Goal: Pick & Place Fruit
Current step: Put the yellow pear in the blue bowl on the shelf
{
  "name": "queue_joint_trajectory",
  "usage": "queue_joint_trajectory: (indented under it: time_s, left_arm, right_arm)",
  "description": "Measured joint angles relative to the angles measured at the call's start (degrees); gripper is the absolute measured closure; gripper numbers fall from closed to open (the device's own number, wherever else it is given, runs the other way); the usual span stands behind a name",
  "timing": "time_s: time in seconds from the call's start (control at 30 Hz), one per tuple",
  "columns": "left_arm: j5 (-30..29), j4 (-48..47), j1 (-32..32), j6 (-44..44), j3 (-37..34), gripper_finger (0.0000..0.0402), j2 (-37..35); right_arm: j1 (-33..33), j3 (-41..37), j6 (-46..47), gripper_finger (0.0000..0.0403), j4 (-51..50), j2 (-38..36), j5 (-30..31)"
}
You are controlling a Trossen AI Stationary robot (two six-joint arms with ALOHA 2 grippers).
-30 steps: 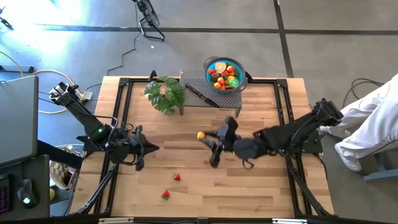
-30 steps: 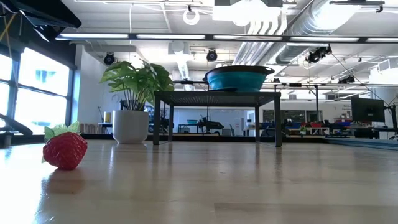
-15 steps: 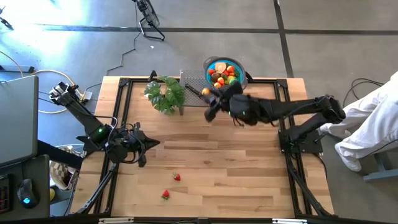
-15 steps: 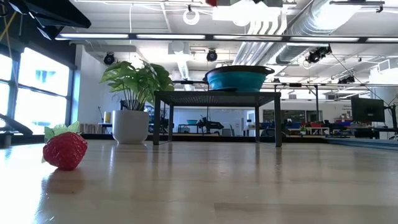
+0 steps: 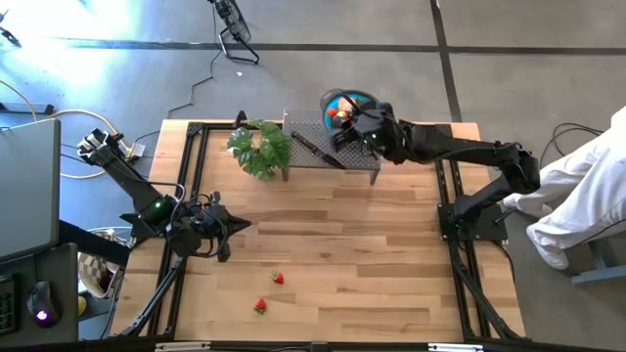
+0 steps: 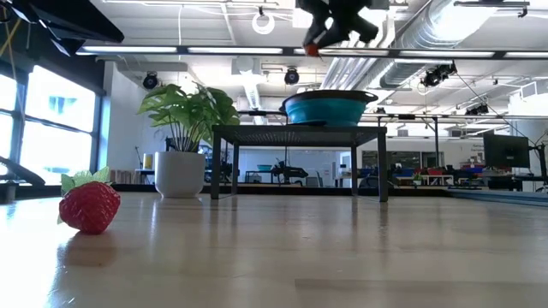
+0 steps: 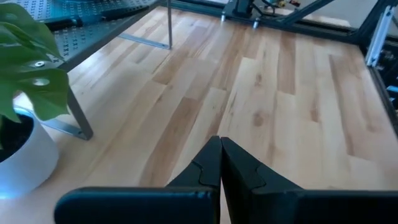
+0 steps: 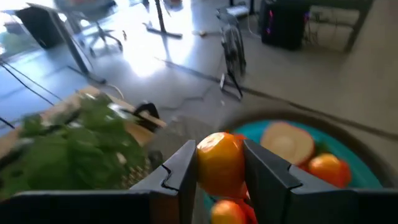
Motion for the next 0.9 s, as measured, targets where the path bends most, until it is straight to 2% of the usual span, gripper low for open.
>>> queue_joint_trajectory:
  time_s: [0.27,0.9]
  left_arm:
    - [-3.4,-0.7,0.0,0.1,0.0,0.0402,0.0]
    - [-4.0,-0.7,0.0,0.1,0.0,0.0402,0.0]
  right_arm:
    - [-4.5,0.0,4.6,0.0295,-10.4,0.2,-4.2]
    - [-10.6,0.0,2.6,0.0295,-16.1,0.3,-6.3]
